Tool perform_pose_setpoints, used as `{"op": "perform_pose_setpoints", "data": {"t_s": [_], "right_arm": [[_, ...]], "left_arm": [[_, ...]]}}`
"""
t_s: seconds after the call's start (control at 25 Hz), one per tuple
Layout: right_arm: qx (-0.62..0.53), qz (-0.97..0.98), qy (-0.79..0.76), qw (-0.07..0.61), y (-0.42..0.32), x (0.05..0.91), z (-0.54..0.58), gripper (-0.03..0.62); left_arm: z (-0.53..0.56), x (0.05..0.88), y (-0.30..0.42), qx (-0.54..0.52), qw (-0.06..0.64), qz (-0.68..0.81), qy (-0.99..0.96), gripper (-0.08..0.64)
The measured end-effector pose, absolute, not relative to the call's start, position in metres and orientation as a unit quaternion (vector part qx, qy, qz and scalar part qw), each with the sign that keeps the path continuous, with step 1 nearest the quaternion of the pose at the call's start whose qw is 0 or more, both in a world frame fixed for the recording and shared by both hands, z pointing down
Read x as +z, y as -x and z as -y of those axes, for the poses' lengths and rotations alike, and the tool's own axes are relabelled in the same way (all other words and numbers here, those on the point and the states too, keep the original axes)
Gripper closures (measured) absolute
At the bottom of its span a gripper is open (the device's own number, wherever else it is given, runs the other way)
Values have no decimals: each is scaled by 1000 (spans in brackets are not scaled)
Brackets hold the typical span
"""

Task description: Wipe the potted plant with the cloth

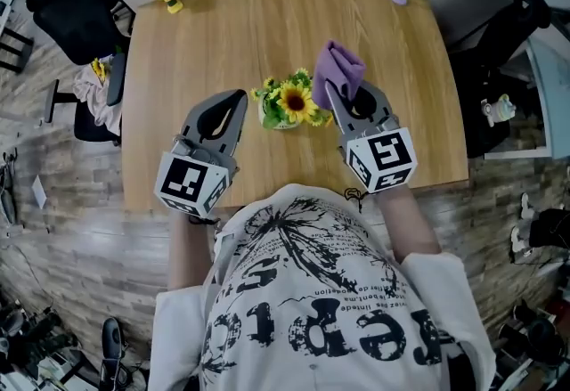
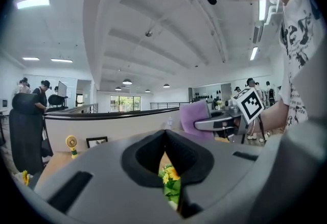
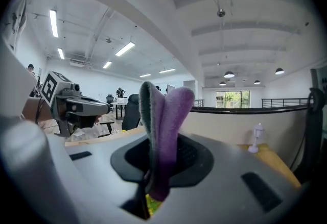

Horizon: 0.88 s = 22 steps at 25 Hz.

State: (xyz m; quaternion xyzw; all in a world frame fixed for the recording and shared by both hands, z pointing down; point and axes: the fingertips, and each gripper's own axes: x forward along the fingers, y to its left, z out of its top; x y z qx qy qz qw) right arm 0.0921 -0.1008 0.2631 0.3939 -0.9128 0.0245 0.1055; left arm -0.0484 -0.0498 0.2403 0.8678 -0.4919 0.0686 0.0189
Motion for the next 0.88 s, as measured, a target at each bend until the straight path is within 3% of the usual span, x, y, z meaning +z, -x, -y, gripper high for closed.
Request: {"op": "perform_pose_setpoints", "data": {"t_s": [0.88], "right_arm": [[54,910,-399,97,-91,270,105,534]], "left_arm": [[67,244,50,61,34,502,-862,556]]}}
